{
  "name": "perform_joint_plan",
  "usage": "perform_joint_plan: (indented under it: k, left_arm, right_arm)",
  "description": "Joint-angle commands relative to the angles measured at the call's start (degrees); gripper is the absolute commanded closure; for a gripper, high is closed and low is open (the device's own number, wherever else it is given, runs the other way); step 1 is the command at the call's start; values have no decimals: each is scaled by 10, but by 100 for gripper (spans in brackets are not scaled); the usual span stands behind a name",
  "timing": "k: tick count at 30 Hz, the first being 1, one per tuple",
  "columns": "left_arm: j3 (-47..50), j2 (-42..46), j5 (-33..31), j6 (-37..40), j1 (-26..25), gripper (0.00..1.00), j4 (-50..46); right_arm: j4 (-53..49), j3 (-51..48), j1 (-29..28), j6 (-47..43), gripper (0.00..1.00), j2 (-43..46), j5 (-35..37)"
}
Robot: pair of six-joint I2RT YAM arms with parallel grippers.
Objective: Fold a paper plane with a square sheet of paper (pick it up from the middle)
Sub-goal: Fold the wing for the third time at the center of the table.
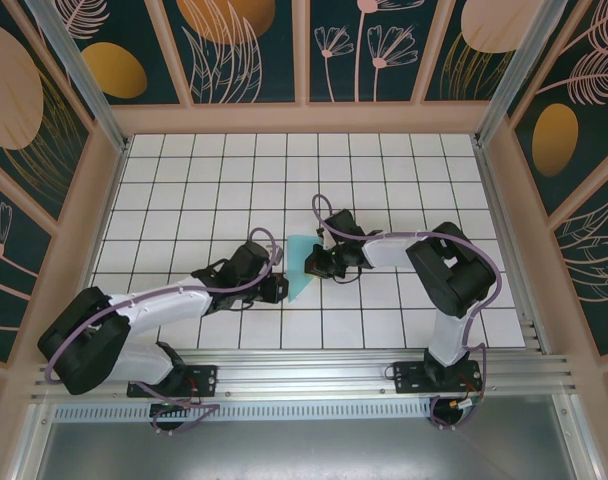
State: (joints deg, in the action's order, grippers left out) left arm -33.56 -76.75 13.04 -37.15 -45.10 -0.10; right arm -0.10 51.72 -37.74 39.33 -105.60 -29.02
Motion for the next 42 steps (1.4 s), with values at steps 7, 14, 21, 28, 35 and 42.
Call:
perform_joint_plan:
  k: [7,14,21,28,35,42]
  left_arm:
    - [-45,-88,71,-39,-2,89,93]
    - [-23,-58,-32,-50,-2,91,73]
    - [-15,-55,-31,-80,42,74,81]
    - [-18,-117,55,-105,65,72,135]
    - [-21,-146,43,-110,73,72,144]
    - [-16,-137,10,-105,74,65,121]
  right_arm:
    - [-37,-19,-3,5,94,-45,81]
    - [-26,3,-2,-5,90,5,63]
    - [-31,7,-3,-8,91,-7,60]
    - [-28,0,-4,-8,91,-7,60]
    - [-23,-3,-5,-8,90,0,57]
    - [-24,-1,-5,-8,90,-1,57]
